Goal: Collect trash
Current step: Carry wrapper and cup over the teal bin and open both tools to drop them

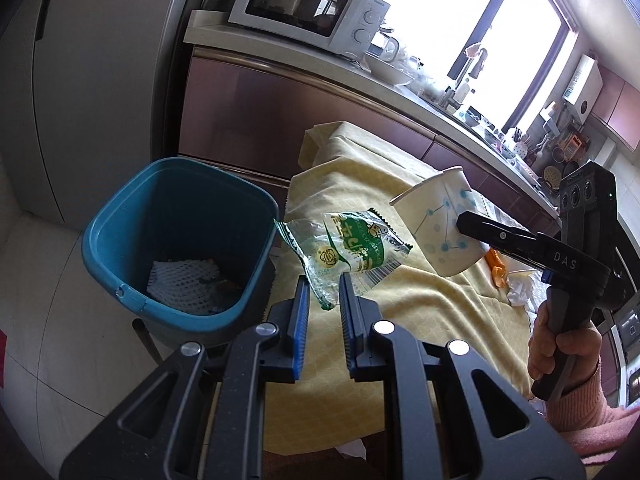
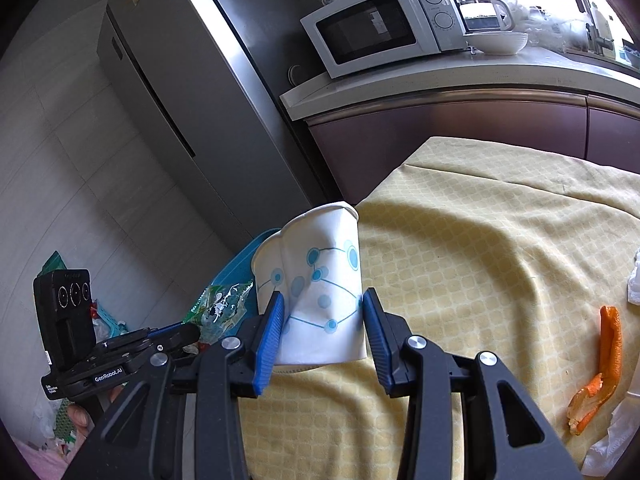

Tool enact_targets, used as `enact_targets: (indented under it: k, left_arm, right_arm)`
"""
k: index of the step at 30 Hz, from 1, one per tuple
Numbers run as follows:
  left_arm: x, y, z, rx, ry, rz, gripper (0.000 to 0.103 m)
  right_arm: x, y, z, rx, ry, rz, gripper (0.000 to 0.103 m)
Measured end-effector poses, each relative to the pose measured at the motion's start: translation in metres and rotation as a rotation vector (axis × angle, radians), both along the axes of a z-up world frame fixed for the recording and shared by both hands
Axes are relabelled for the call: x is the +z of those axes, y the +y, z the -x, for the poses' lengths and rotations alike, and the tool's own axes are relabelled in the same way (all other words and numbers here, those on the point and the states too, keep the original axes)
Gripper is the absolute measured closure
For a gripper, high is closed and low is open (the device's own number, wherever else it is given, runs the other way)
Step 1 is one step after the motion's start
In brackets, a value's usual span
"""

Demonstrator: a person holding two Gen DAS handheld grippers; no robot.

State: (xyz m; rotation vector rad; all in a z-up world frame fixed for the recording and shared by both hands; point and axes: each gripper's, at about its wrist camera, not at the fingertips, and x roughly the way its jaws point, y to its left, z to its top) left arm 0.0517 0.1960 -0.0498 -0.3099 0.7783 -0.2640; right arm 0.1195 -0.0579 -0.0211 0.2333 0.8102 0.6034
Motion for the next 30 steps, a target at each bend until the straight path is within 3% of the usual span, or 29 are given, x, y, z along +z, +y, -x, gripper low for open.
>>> enact_targets:
  k: [30]
  left_arm:
    - [-0.006,0.039,-0.003,0.113,0.013,-0.039,0.088]
  right_arm:
    - [-0.004,0.057,-0.017,0.107,0.006,0.008,0.064]
